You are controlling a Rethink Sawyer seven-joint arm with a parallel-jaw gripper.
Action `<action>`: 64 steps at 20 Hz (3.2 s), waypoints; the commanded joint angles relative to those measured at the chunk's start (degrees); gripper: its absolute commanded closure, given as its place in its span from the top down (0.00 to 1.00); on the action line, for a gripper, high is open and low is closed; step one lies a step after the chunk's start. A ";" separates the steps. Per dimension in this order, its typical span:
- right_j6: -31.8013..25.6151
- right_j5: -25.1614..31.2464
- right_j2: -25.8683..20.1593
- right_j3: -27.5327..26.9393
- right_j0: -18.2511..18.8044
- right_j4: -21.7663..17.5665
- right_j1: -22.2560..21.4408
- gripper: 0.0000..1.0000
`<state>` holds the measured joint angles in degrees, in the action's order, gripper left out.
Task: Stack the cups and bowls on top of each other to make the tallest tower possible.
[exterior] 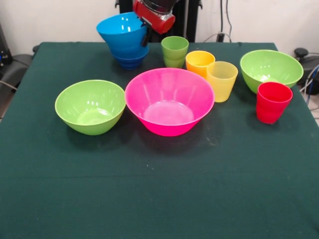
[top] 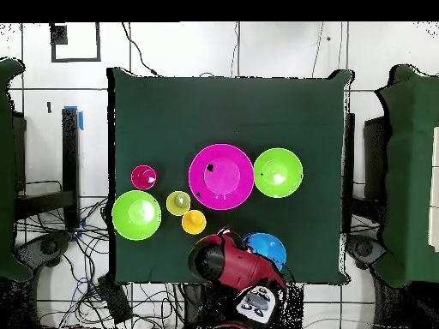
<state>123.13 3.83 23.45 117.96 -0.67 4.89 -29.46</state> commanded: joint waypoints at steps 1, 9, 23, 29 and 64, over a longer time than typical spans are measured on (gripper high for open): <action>2.12 5.04 -8.90 0.11 1.14 -3.48 1.63 0.00; 2.91 3.48 -8.20 -1.04 0.21 -4.11 2.68 0.00; 3.81 2.35 -7.02 -1.82 -1.45 -3.78 3.14 0.00; 3.74 2.25 -7.08 -2.06 -1.43 -3.80 3.48 0.00; -1.83 39.59 5.06 -8.08 -10.68 -8.99 -19.05 1.00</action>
<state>123.14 35.77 29.85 115.07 -11.17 0.05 -43.22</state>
